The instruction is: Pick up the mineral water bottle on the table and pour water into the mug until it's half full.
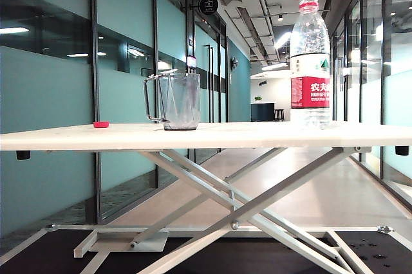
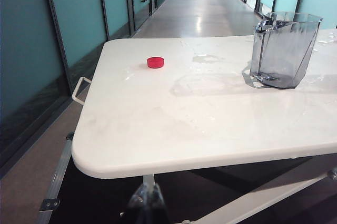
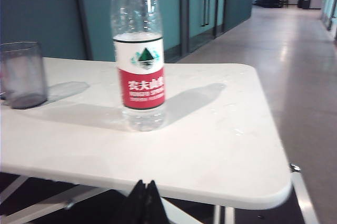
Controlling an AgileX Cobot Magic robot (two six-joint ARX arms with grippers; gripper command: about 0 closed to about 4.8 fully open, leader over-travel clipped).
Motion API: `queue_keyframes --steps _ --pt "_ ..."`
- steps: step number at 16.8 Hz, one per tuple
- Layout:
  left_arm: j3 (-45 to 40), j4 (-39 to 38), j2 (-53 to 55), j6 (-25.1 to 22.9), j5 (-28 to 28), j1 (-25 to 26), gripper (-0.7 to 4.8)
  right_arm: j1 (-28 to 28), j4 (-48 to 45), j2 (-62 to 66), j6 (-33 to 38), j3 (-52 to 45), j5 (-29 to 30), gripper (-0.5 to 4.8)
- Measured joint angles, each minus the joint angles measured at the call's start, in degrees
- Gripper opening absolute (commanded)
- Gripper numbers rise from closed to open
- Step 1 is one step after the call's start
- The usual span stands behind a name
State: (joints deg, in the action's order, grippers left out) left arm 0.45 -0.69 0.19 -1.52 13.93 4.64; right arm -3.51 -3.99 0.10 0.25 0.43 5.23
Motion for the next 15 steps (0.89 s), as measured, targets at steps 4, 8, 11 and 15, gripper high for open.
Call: queue_keyframes --steps 4,8,11,15 --pt "0.00 -0.44 0.00 6.47 7.37 0.00 -0.05 -0.04 0.00 0.00 0.02 0.00 11.47 0.24" --pt "0.00 -0.42 0.00 7.58 23.67 0.00 -0.05 -1.81 -1.25 0.00 0.07 0.00 21.44 1.88" --pt "0.00 -0.44 0.00 7.56 24.57 0.00 -0.05 -4.74 -6.03 0.59 -0.02 1.11 17.00 2.93" --pt "0.00 -0.42 0.00 6.23 24.26 0.00 -0.05 -5.84 -9.88 14.47 -3.15 4.96 12.17 4.50"
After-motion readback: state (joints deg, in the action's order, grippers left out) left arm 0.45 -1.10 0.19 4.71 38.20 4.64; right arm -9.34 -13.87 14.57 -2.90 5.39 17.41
